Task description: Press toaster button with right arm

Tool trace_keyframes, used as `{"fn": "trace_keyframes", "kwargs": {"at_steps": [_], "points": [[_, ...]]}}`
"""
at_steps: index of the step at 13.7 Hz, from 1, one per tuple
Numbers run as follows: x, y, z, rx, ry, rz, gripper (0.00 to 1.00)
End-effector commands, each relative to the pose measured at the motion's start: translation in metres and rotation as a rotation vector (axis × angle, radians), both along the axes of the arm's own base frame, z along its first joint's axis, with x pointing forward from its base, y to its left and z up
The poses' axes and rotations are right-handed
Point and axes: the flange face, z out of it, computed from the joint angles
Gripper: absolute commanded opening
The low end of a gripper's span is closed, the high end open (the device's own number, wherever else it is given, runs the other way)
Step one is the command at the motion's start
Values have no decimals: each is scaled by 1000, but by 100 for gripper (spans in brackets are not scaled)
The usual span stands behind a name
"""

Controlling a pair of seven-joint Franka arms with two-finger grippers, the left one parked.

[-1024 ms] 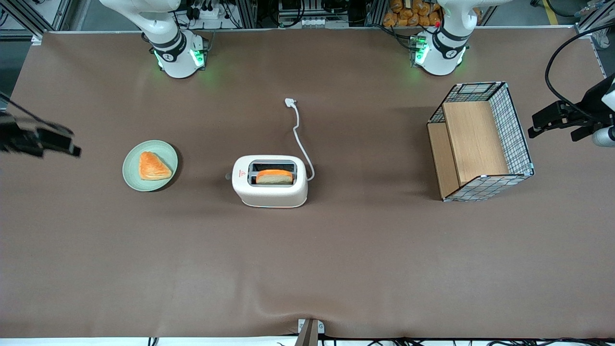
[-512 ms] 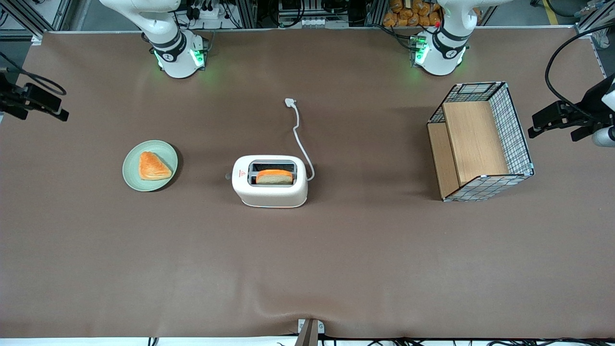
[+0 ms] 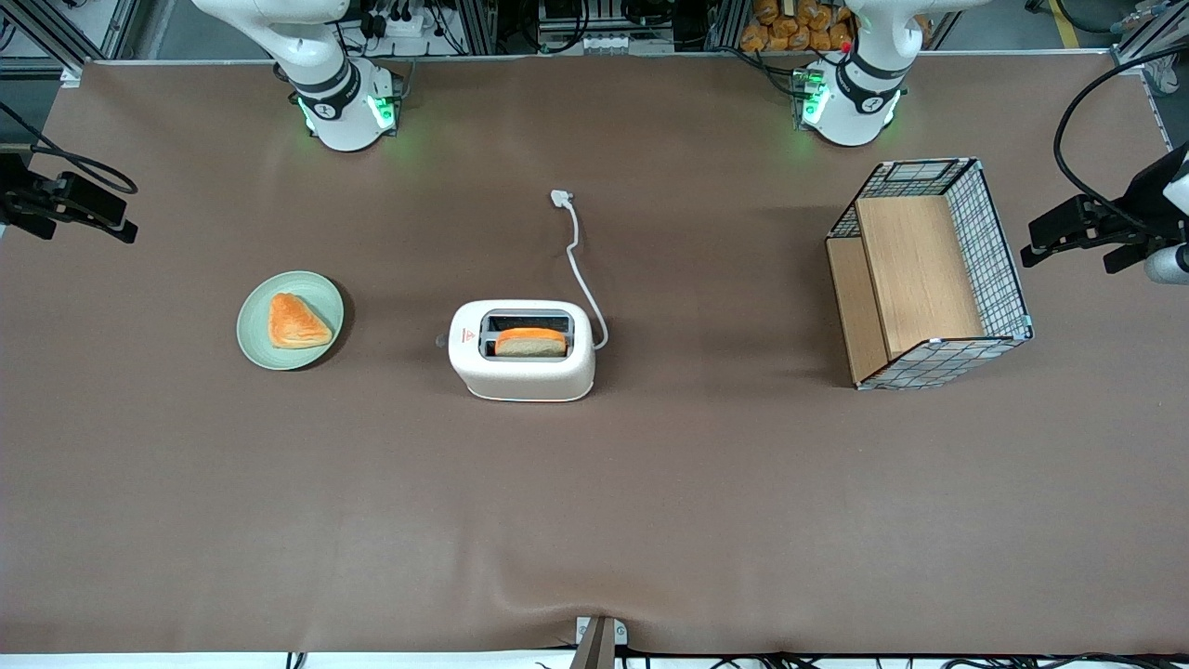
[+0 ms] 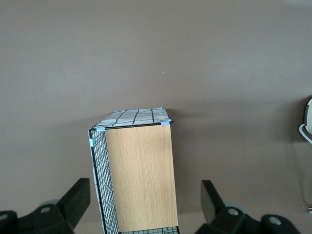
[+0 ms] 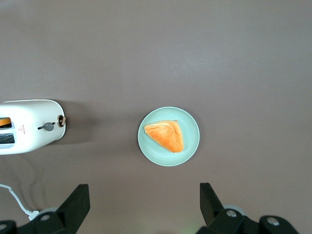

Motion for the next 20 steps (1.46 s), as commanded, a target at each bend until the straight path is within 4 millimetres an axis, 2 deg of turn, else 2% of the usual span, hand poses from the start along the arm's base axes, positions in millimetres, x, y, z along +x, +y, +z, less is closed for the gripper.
{"fn": "trace_keyframes", "kwargs": {"at_steps": [1, 6, 11, 15, 20], "points": [[-4, 0, 3, 18, -11, -7, 100], [-5, 1, 4, 12, -9, -5, 100], [-5, -10, 3, -2, -8, -19, 100], [-5, -5, 3, -15, -9, -10, 100], [0, -11, 2, -18, -9, -11, 100]]}}
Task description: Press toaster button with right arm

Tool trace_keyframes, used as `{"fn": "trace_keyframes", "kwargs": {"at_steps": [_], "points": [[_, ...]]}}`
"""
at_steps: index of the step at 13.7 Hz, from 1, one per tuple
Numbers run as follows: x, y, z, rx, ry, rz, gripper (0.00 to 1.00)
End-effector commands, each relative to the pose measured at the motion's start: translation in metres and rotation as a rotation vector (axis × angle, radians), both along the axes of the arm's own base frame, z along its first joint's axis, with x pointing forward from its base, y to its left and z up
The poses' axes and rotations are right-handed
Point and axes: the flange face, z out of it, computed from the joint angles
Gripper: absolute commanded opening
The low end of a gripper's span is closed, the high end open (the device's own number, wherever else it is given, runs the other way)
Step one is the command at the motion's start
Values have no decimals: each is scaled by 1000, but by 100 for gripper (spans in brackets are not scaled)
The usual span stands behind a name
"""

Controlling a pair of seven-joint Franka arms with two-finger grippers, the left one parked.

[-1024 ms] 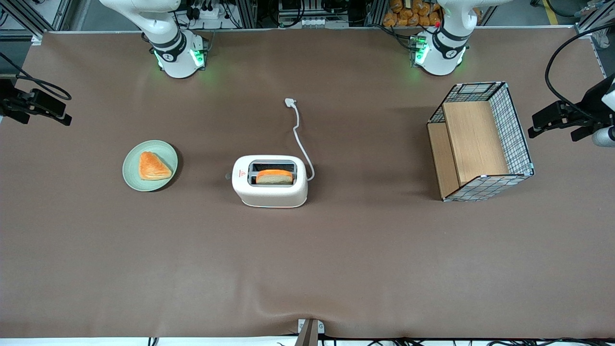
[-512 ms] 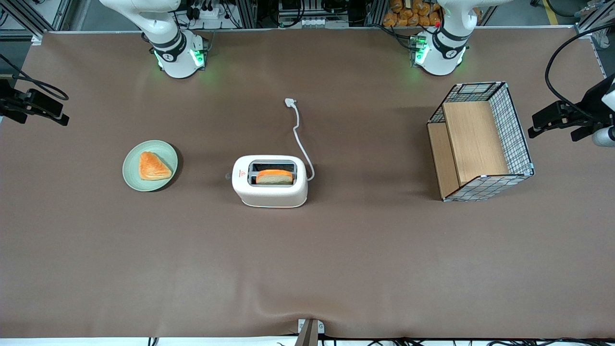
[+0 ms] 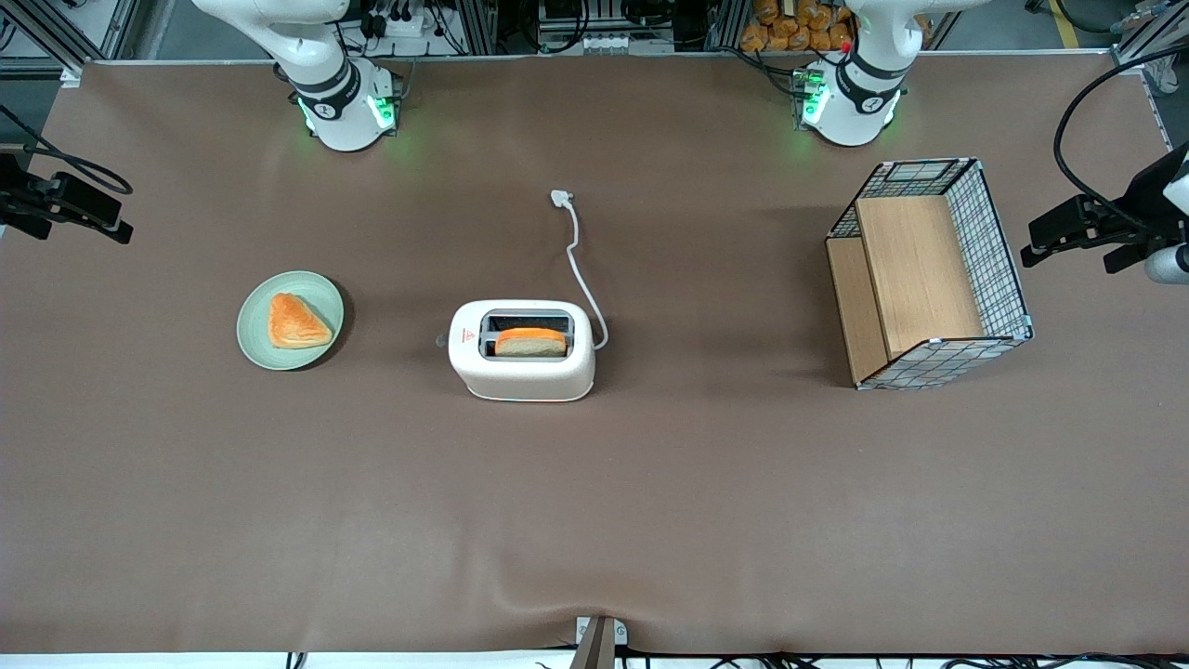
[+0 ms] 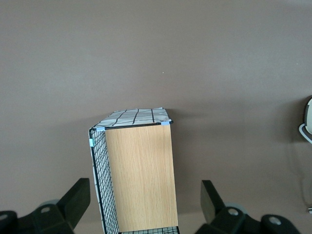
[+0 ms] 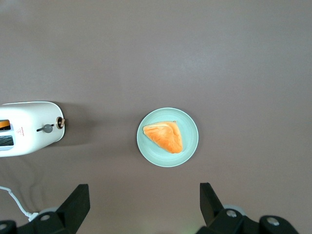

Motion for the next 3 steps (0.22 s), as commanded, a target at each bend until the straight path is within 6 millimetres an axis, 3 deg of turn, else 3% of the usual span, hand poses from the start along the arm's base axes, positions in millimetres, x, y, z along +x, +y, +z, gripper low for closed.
{"fn": "trace_keyframes", "kwargs": {"at_steps": [1, 3], "points": [[0, -6, 2, -15, -5, 10, 100], [0, -5, 2, -13, -5, 15, 100]]}}
